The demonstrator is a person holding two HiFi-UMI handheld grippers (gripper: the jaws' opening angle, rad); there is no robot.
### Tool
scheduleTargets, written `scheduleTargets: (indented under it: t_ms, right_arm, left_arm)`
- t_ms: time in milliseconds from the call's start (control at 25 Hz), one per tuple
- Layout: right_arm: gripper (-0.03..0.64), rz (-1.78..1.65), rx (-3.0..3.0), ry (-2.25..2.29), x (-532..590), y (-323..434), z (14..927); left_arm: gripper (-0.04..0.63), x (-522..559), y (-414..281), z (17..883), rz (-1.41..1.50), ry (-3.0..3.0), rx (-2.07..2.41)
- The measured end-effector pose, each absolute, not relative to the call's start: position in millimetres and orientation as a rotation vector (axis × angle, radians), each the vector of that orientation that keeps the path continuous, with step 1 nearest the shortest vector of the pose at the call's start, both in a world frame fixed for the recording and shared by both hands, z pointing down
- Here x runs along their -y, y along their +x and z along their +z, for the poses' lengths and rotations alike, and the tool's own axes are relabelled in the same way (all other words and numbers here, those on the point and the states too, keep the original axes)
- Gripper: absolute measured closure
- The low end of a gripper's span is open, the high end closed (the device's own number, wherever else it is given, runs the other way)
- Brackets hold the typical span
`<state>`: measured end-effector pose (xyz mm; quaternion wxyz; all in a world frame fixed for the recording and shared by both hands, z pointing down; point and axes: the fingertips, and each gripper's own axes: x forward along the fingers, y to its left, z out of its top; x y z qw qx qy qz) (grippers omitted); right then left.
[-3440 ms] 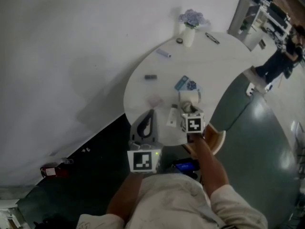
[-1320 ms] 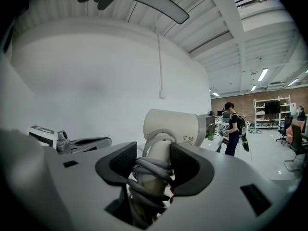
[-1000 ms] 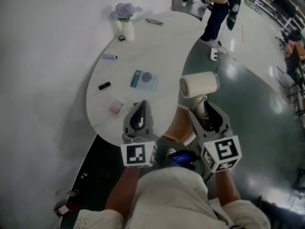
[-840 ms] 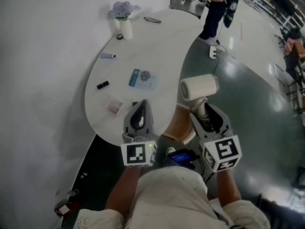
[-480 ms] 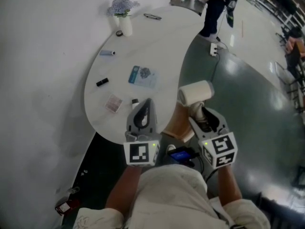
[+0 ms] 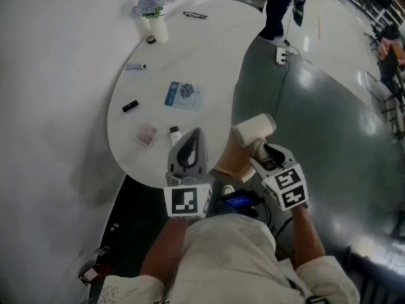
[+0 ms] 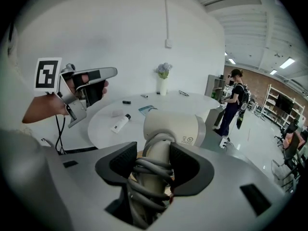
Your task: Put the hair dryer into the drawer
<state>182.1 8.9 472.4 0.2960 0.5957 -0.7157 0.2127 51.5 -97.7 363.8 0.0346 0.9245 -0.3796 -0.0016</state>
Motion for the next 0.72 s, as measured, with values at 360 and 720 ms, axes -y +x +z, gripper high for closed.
scheduleTargets:
  t_ms: [360,720]
  right_arm:
    - [0.388,0.677,1.862,1.417,-18,184,527]
    - [0.39,0.726,1.821,1.24,-23,179,571]
  left_arm:
    - [0.594,95,59,370,0.013,2.842,1.158]
    - [0.594,96,59,375,0.034,2.832,1.174]
